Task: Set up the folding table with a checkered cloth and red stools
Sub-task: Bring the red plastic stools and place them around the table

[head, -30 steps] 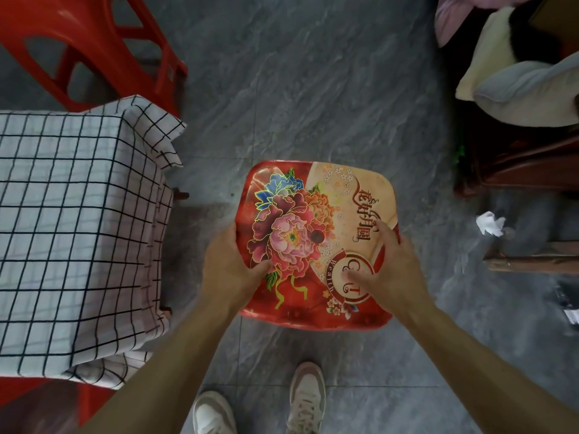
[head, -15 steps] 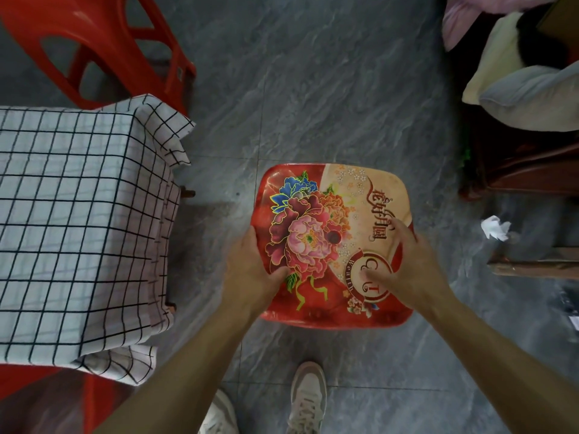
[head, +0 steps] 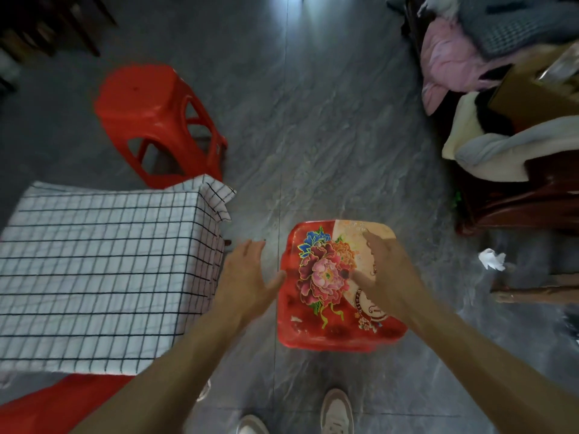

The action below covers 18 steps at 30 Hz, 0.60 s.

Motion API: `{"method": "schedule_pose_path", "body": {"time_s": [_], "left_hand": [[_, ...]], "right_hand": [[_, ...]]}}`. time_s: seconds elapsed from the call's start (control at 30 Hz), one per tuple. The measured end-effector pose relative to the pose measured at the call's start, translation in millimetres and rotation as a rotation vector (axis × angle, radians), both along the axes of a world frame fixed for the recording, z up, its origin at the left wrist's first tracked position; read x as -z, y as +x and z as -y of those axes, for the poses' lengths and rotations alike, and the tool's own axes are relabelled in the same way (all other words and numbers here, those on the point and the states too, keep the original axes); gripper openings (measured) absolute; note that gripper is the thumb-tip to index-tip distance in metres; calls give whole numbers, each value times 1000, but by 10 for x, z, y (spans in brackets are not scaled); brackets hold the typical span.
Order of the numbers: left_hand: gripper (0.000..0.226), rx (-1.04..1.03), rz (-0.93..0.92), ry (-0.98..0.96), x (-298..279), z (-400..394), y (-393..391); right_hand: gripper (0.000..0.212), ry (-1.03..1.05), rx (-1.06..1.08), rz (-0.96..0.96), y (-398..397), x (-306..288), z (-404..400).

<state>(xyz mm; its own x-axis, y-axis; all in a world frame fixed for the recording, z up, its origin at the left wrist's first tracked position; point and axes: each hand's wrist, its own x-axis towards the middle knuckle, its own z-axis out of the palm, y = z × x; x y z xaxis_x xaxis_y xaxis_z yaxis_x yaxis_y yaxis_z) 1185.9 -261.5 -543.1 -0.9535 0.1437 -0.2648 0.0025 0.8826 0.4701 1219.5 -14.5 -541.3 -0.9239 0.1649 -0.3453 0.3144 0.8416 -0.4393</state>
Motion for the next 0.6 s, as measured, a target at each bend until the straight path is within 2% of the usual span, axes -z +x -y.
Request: {"method": "schedule_pose_path", "body": {"time_s": [0.17, 0.33, 0.47, 0.6], "left_hand": [[74, 52, -106, -42, -1200, 412, 16], [67, 36, -215, 21, -2264, 747, 135], [64, -23, -281, 103, -2784, 1022, 422], [65, -104, -331, 173, -3011, 1328, 725]], "right_hand": [[73, -65, -4, -153, -35, -1198, 262], [73, -37, -38, -277, 124, -2279, 564], [75, 38, -103, -294, 329, -2973, 808], [75, 80, -142, -327, 510, -3468, 1082]]}}
